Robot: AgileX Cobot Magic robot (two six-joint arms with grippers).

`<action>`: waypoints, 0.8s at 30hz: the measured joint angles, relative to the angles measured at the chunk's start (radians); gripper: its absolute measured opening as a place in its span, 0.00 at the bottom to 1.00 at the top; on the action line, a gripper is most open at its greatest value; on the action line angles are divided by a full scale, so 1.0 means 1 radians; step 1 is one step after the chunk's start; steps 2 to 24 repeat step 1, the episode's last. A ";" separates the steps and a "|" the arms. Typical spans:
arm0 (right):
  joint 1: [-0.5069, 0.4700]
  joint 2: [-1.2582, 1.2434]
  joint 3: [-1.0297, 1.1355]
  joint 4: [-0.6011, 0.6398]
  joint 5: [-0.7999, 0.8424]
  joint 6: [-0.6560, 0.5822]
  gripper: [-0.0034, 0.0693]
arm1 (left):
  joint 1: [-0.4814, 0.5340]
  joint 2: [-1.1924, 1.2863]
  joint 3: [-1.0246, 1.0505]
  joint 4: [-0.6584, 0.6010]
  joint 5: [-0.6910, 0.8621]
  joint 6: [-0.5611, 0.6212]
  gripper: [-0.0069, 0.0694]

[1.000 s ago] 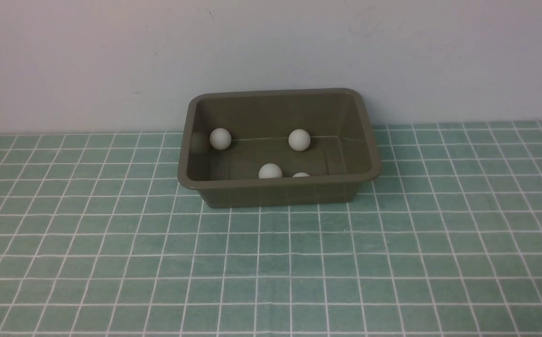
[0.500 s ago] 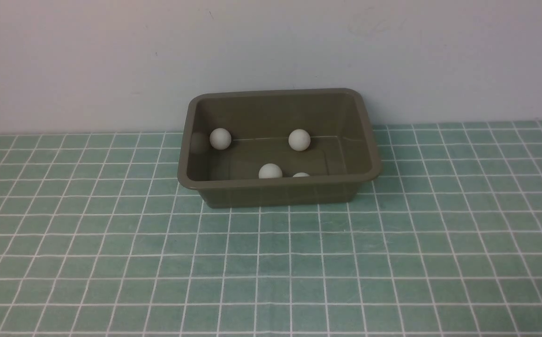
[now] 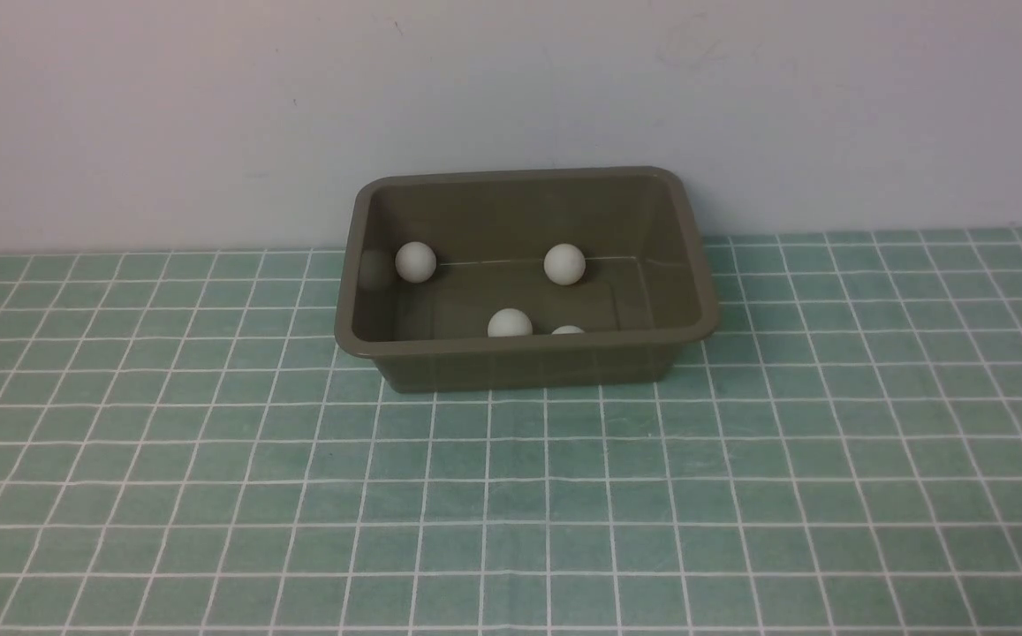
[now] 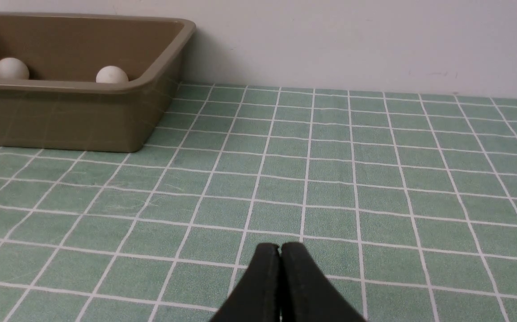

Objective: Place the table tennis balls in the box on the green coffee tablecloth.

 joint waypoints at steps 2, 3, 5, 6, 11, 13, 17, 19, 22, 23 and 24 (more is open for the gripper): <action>0.000 0.000 0.000 0.000 0.000 0.000 0.03 | 0.000 0.000 0.000 0.000 0.000 0.000 0.09; 0.000 0.000 0.000 0.000 0.000 0.000 0.03 | 0.000 0.000 0.000 0.000 0.000 0.000 0.09; 0.000 0.000 0.000 0.000 0.000 0.000 0.03 | 0.000 0.000 0.000 0.000 0.000 0.000 0.09; 0.000 0.000 0.000 0.000 0.000 0.000 0.03 | 0.000 0.000 0.000 0.000 0.000 0.000 0.09; 0.000 0.000 0.000 0.000 0.000 0.000 0.03 | 0.000 0.000 0.000 0.000 0.000 0.000 0.09; 0.000 0.000 0.000 0.000 0.000 0.000 0.03 | 0.000 0.000 0.000 0.000 0.000 0.000 0.09; 0.000 0.000 0.000 0.000 0.000 0.000 0.03 | 0.000 0.000 0.000 0.000 0.000 0.000 0.09; 0.000 0.000 0.000 0.000 0.000 0.000 0.03 | 0.000 0.000 0.000 0.000 0.000 0.000 0.09; 0.000 0.000 0.000 0.000 0.000 0.000 0.03 | 0.000 0.000 0.000 0.000 0.000 0.000 0.09; 0.000 0.000 0.000 0.000 0.000 0.000 0.03 | 0.000 0.000 0.000 0.000 0.000 0.000 0.09; 0.000 0.000 0.000 0.000 0.000 0.000 0.03 | 0.000 0.000 0.000 0.000 0.000 0.000 0.09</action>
